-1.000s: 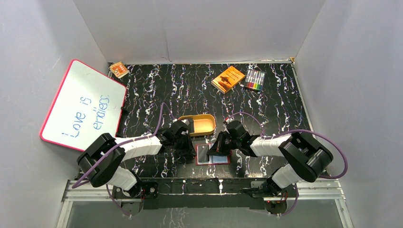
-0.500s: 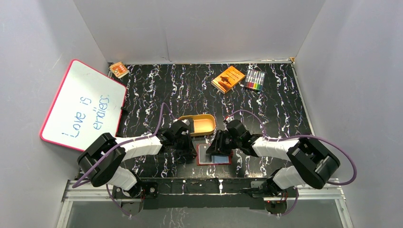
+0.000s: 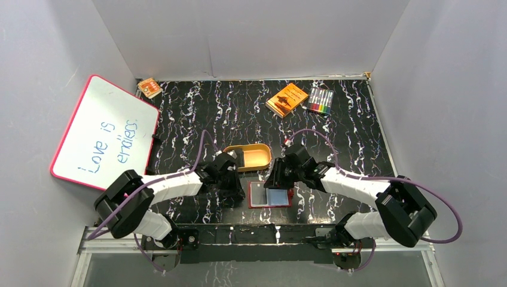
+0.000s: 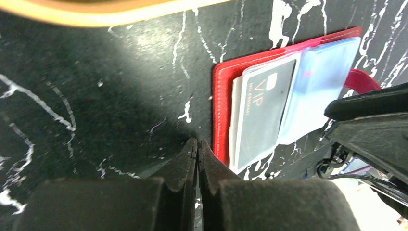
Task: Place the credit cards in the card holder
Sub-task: Insert the credit card into the card holder.
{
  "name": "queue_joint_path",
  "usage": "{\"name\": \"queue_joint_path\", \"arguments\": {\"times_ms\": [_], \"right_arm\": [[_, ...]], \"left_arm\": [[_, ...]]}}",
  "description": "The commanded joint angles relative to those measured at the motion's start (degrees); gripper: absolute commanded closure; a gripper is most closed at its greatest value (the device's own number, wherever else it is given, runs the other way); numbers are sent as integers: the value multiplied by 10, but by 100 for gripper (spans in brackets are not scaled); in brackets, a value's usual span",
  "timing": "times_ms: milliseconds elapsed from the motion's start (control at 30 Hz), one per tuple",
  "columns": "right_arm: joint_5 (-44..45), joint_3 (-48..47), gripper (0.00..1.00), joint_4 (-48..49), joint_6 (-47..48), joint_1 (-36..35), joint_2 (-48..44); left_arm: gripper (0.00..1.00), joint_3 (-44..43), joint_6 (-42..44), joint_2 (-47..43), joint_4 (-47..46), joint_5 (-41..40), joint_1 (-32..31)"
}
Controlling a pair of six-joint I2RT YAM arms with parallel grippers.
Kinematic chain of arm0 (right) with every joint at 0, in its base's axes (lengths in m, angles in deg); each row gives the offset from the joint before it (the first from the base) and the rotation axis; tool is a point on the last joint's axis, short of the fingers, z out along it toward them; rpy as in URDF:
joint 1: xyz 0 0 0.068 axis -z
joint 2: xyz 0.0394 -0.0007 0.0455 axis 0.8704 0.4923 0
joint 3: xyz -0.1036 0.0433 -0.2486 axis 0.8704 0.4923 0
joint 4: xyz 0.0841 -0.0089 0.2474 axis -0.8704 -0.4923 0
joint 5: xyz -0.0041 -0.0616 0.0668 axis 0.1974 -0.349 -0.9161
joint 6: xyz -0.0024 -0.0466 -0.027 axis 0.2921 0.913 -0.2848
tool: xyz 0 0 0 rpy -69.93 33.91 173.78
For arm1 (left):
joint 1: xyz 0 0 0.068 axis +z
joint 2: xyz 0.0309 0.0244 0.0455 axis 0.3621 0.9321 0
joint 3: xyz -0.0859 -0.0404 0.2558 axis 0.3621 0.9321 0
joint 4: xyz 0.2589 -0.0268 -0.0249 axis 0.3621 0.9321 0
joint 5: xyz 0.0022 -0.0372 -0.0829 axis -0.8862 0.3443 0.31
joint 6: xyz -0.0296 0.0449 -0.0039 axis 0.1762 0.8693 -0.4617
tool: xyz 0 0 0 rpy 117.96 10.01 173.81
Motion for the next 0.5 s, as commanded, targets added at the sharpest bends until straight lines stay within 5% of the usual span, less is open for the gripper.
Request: {"name": "queue_joint_path", "arguments": {"times_ms": [0,200,367,467], "right_arm": [[-4,-34,69,-17,42,-6,11],[-1,-47,70,-18,49,-9,49],[82,-61,58,-96,87,-8,-33],[101,-45,54,-132,107,-8,-82]], "left_arm": [[100,-13,13,-40,71,-35,-3],[100,-33,12,-87,96,-47,-3],[99,-51,26,-138,78,-49,-3],[91,-49,38,-161,26,-30,-3]]}}
